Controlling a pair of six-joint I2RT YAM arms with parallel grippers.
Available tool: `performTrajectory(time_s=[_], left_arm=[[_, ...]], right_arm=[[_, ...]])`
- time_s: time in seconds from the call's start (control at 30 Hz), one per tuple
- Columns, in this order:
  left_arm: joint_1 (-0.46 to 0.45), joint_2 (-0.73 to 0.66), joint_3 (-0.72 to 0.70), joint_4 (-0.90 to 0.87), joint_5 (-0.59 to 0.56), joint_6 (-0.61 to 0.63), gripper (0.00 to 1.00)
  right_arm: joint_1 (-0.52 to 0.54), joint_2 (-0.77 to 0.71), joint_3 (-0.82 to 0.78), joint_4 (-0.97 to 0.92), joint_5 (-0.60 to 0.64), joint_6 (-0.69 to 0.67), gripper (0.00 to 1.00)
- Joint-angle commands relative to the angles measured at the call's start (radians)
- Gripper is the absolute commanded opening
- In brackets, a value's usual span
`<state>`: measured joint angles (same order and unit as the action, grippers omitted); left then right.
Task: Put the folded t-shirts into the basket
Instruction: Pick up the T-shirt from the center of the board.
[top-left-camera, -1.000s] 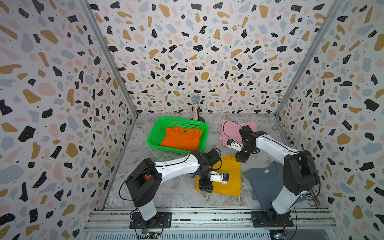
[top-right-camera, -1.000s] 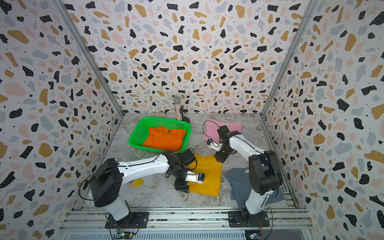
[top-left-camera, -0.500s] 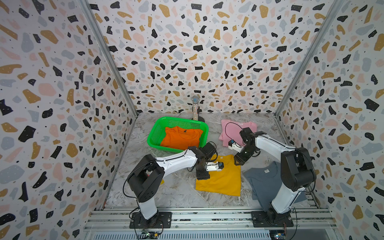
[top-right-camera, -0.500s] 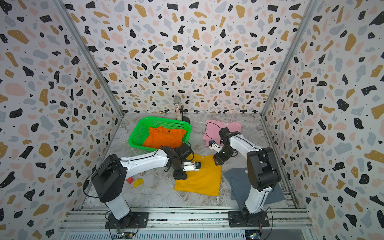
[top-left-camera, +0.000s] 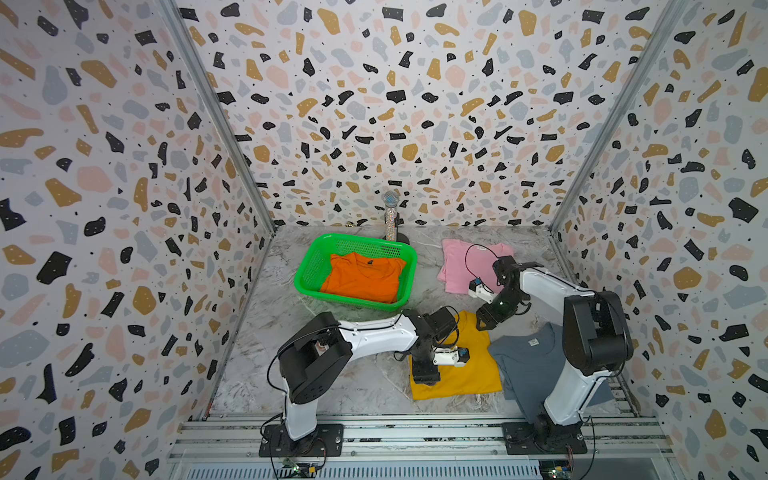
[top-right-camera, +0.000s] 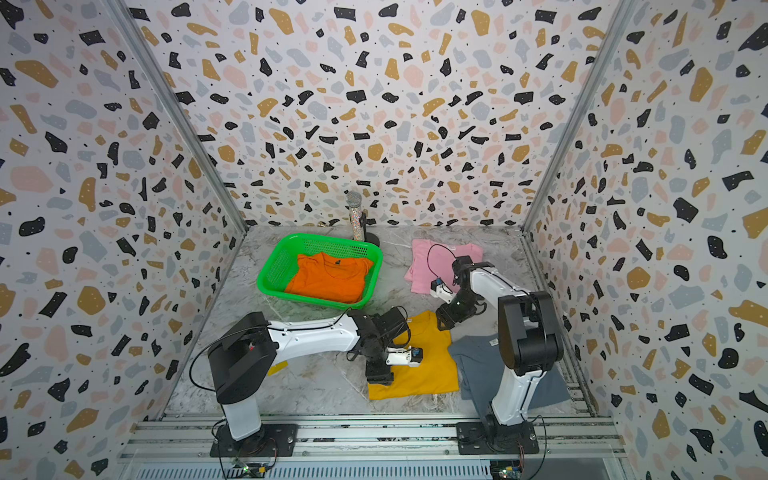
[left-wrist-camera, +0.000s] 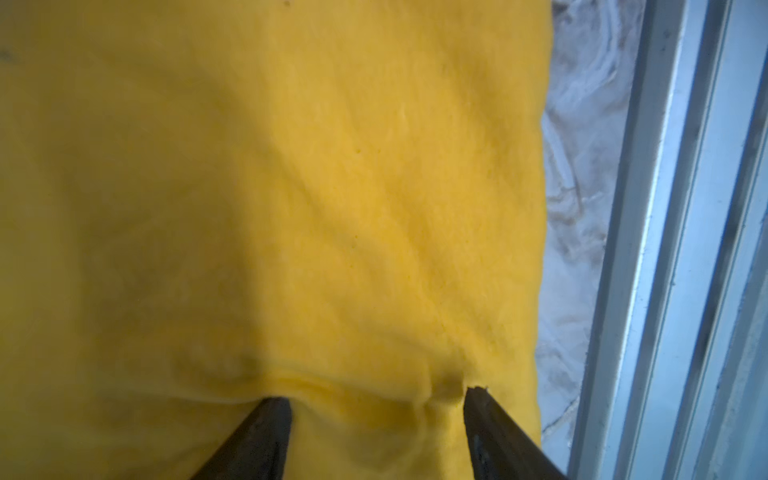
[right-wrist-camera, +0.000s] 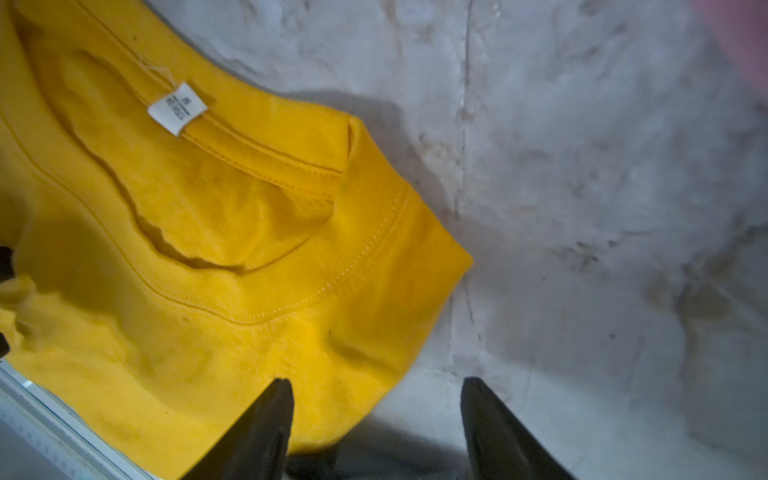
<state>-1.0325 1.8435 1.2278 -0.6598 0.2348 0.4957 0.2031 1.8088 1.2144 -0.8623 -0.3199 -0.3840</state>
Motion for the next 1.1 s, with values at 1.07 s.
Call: performTrajectory(time_s=[1.07], left_arm=[[0.201,0.137,0.152,-0.082,-0.178,-0.221,0.78]], right_arm=[[0.019,0.101,0.006,0.028,-0.105,0.080,0.63]])
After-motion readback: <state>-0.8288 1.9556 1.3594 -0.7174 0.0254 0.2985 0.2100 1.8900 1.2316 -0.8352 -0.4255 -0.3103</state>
